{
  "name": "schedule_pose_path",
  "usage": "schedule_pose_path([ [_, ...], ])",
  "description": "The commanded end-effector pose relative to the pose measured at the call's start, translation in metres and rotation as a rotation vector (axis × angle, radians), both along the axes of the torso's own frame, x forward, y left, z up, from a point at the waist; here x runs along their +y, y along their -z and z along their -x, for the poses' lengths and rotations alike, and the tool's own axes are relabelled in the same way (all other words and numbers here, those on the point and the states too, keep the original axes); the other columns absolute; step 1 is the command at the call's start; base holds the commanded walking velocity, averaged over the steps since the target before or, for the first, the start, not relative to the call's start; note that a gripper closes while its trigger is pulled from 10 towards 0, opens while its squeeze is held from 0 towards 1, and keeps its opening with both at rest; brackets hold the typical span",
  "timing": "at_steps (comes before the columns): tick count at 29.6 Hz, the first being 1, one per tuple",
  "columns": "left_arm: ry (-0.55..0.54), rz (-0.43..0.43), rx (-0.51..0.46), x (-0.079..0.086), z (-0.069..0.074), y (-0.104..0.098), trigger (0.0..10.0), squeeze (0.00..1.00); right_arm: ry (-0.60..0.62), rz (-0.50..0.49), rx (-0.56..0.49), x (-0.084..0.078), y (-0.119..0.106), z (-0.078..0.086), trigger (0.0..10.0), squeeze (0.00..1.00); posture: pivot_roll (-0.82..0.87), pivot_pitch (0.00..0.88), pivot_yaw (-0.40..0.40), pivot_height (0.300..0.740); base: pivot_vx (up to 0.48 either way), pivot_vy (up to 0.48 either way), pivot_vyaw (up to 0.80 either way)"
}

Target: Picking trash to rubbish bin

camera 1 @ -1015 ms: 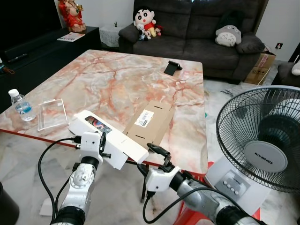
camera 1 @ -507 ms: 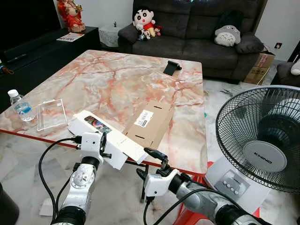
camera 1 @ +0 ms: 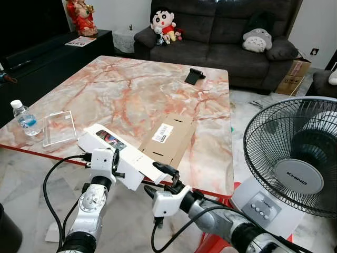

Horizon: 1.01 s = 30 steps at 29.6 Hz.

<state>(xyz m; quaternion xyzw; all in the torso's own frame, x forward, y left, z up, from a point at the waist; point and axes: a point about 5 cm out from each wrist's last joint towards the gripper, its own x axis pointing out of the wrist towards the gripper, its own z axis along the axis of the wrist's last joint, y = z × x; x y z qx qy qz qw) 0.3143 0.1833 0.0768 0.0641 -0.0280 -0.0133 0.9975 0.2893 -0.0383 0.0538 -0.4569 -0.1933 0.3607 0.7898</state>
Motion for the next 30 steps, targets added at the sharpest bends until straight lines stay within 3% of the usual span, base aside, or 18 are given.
schedule_pose_path([
  [1,-0.001,0.005,0.009,0.0021,-0.0007,-0.0007,10.0,0.0,0.011,0.009,-0.002,0.0009,-0.0004,-0.0027,10.0,0.0,0.07,0.0,-0.029,0.74,0.0,0.0,0.0],
  [20,-0.001,0.0,0.01,0.0019,-0.0016,-0.0013,10.0,0.0,0.089,0.035,0.02,0.0055,0.0028,-0.0091,10.0,0.0,0.08,0.0,-0.027,0.74,0.0,0.0,0.0],
  [21,0.0,0.001,0.011,0.0018,-0.0016,-0.0013,10.0,0.0,0.091,0.034,0.02,0.0054,0.0028,-0.0093,6.5,0.0,0.08,0.0,-0.027,0.74,0.0,0.0,0.0],
  [24,0.0,0.001,0.011,0.0018,-0.0016,-0.0013,10.0,0.0,0.093,0.035,0.019,0.0056,0.0029,-0.0097,6.5,0.0,0.08,0.0,-0.027,0.74,0.0,0.0,0.0],
  [25,0.0,0.001,0.012,0.0018,-0.0016,-0.0012,10.0,0.0,0.106,0.035,0.017,0.0049,0.0027,-0.0109,0.0,0.0,0.08,0.0,-0.027,0.74,0.0,0.0,0.0],
  [30,-0.001,0.001,0.014,0.0018,-0.0013,-0.0009,10.0,0.0,0.124,0.04,0.016,0.0038,0.0032,-0.012,0.0,0.0,0.08,0.0,-0.028,0.74,0.0,0.0,0.0],
])
